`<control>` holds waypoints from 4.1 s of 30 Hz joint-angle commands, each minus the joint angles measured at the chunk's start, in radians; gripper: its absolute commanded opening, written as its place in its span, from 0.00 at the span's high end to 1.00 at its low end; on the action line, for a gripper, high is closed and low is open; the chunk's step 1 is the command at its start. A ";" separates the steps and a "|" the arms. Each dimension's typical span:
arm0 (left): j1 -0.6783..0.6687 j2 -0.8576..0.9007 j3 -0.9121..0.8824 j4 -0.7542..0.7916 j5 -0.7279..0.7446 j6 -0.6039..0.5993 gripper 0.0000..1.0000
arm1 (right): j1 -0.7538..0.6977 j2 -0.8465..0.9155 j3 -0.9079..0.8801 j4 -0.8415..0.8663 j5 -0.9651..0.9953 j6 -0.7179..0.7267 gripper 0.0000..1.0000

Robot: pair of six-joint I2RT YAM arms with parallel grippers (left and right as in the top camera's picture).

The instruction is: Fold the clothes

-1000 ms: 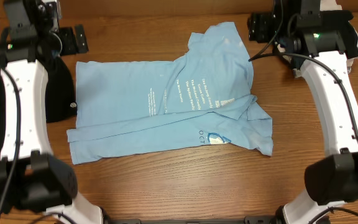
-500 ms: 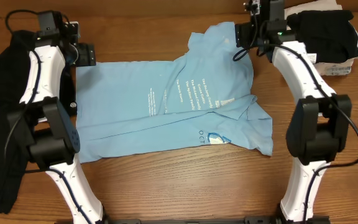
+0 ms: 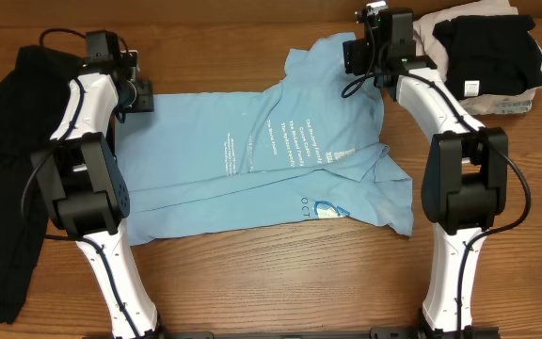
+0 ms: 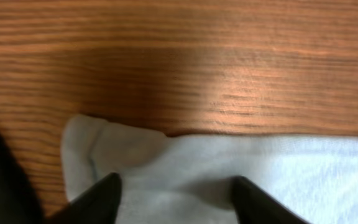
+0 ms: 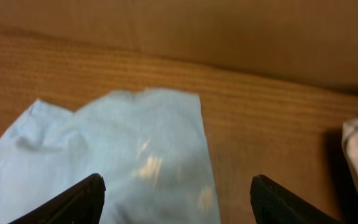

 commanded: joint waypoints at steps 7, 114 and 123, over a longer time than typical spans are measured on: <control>0.005 0.013 0.015 -0.003 -0.012 -0.003 0.96 | 0.011 0.082 0.016 0.136 -0.028 0.000 0.22; -0.036 0.042 0.369 -0.449 -0.001 -0.100 0.96 | 0.003 0.153 0.017 0.150 0.004 0.008 0.51; -0.036 0.042 0.369 -0.453 0.000 -0.100 0.96 | 0.003 0.167 0.017 0.176 0.011 0.024 0.65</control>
